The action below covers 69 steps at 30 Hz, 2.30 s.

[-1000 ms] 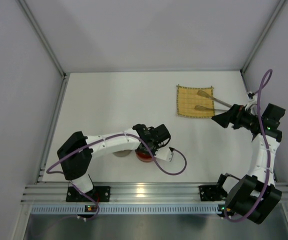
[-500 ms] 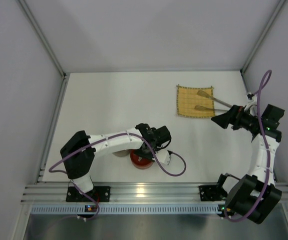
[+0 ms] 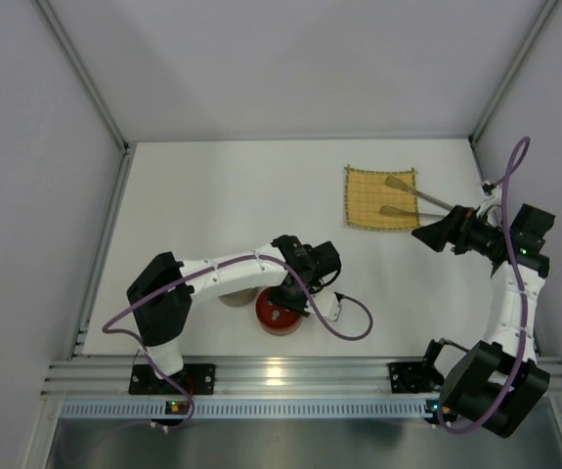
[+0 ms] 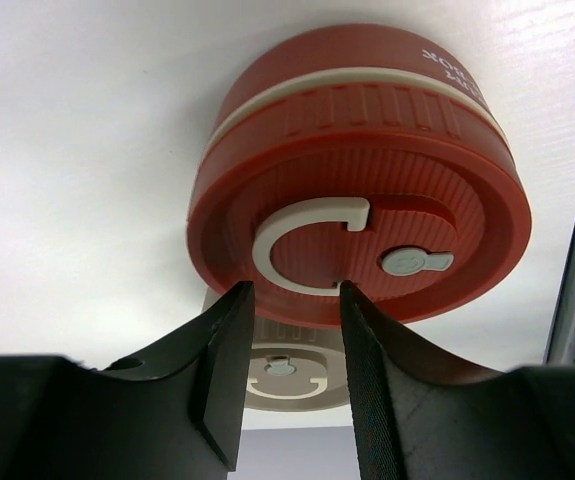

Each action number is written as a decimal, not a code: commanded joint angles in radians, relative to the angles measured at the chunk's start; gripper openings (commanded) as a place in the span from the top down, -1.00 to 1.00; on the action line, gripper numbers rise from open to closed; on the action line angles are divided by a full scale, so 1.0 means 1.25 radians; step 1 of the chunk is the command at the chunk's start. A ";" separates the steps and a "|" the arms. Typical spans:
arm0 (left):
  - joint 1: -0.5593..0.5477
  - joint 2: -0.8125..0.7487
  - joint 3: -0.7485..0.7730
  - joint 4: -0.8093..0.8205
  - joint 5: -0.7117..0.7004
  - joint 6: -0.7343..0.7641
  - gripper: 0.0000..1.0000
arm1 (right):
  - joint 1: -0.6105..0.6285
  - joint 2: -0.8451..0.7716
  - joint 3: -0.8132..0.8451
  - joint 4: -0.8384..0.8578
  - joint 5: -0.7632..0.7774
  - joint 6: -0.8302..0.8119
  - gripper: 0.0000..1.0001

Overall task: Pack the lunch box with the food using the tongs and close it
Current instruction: Close the box lid on the packing box, then move the packing box to the center of the board.

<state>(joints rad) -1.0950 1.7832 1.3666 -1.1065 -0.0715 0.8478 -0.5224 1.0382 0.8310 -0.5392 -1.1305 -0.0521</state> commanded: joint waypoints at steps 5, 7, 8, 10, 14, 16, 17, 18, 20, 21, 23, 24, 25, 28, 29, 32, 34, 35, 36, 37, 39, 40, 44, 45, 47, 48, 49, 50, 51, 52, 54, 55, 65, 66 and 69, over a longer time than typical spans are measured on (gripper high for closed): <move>-0.004 0.012 0.061 -0.001 0.011 0.010 0.10 | -0.013 -0.006 -0.002 0.001 -0.034 -0.023 -0.99; -0.004 0.015 0.074 0.004 0.001 0.014 0.10 | -0.013 -0.006 -0.005 0.003 -0.034 -0.023 -0.99; -0.003 0.015 0.077 0.005 -0.002 0.015 0.10 | -0.013 -0.006 -0.005 0.003 -0.036 -0.025 -0.99; 0.001 0.015 0.086 0.009 -0.003 0.008 0.12 | -0.013 -0.006 -0.003 0.002 -0.037 -0.026 -0.99; 0.089 0.020 0.202 -0.048 0.122 -0.042 0.17 | -0.013 -0.008 -0.003 -0.005 -0.036 -0.038 -0.99; 0.142 0.015 0.244 -0.067 0.209 -0.094 0.19 | -0.005 -0.008 -0.003 -0.002 -0.030 -0.039 -0.99; 0.209 0.012 0.273 -0.078 0.239 -0.110 0.21 | -0.001 -0.007 -0.001 -0.001 -0.026 -0.039 -0.99; 0.250 0.006 0.280 -0.077 0.268 -0.123 0.21 | 0.007 -0.007 0.000 0.002 -0.021 -0.037 -0.99; 0.378 -0.002 0.281 -0.079 0.348 -0.155 0.21 | 0.040 -0.006 0.000 0.020 0.000 -0.028 -0.99; 0.424 -0.002 0.275 -0.096 0.370 -0.157 0.21 | 0.053 -0.007 0.002 0.025 0.008 -0.020 -0.99; 0.533 0.006 0.262 -0.116 0.412 -0.149 0.20 | 0.102 -0.007 0.000 0.051 0.038 -0.011 -0.99; 0.565 0.009 0.248 -0.134 0.420 -0.135 0.19 | 0.121 -0.006 0.003 0.057 0.049 -0.005 -0.99; 0.615 0.014 0.240 -0.141 0.428 -0.129 0.18 | 0.156 0.000 0.006 0.061 0.071 -0.004 -0.99; 0.676 0.029 0.216 -0.152 0.438 -0.094 0.17 | 0.215 0.014 0.017 0.058 0.107 -0.014 -0.98; 0.709 0.034 0.214 -0.152 0.439 -0.087 0.17 | 0.224 0.017 0.022 0.052 0.110 -0.016 -0.97; 0.752 0.059 0.211 -0.173 0.458 -0.059 0.15 | 0.240 0.027 0.030 0.045 0.123 -0.023 -0.97; 0.762 0.074 0.206 -0.187 0.476 -0.040 0.14 | 0.240 0.032 0.032 0.039 0.128 -0.028 -0.98; 0.763 0.077 0.200 -0.192 0.483 -0.033 0.13 | 0.240 0.032 0.032 0.035 0.129 -0.031 -0.97; 0.763 0.080 0.196 -0.198 0.490 -0.022 0.12 | 0.242 0.033 0.032 0.036 0.130 -0.031 -0.97; 0.763 0.082 0.194 -0.207 0.506 -0.017 0.12 | 0.242 0.035 0.032 0.035 0.131 -0.031 -0.97; 0.763 0.085 0.190 -0.213 0.521 -0.005 0.10 | 0.242 0.036 0.031 0.035 0.133 -0.033 -0.97; 0.763 0.088 0.190 -0.216 0.531 -0.002 0.09 | 0.242 0.038 0.032 0.033 0.134 -0.033 -0.97; 0.756 0.094 0.182 -0.225 0.535 0.013 0.04 | 0.244 0.043 0.032 0.031 0.135 -0.036 -0.97; 0.753 0.094 0.174 -0.219 0.530 0.009 0.02 | 0.244 0.044 0.032 0.031 0.135 -0.036 -0.97; 0.742 0.088 0.160 -0.194 0.508 0.000 0.02 | 0.244 0.047 0.032 0.031 0.135 -0.036 -0.97; 0.735 0.087 0.144 -0.184 0.502 -0.002 0.01 | 0.244 0.048 0.032 0.033 0.135 -0.036 -0.97; 0.732 0.084 0.136 -0.174 0.494 -0.005 0.01 | 0.244 0.048 0.032 0.031 0.135 -0.036 -0.97; 0.730 0.085 0.131 -0.163 0.480 -0.014 0.02 | 0.244 0.048 0.032 0.033 0.135 -0.036 -0.97; 0.729 0.088 0.125 -0.148 0.476 -0.017 0.01 | 0.245 0.047 0.032 0.030 0.135 -0.037 -0.97; 0.729 0.090 0.122 -0.144 0.472 -0.018 0.03 | 0.245 0.047 0.031 0.030 0.136 -0.038 -0.97; 0.726 0.095 0.119 -0.138 0.471 -0.022 0.03 | 0.245 0.047 0.031 0.028 0.136 -0.039 -0.97; 0.724 0.096 0.117 -0.136 0.470 -0.021 0.03 | 0.245 0.047 0.031 0.028 0.137 -0.041 -0.97; 0.693 0.091 0.041 -0.051 0.409 -0.041 0.16 | 0.245 0.047 0.032 0.024 0.141 -0.039 -0.97; 0.693 0.090 0.027 -0.045 0.406 -0.045 0.20 | 0.245 0.046 0.032 0.024 0.141 -0.039 -0.97; 0.692 0.079 -0.003 -0.035 0.375 -0.034 0.44 | 0.245 0.044 0.032 0.020 0.145 -0.044 -0.98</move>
<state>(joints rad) -0.2260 1.8870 1.4197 -1.2201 0.4515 0.7784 -0.2291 1.0962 0.8322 -0.5243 -0.9455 -0.0723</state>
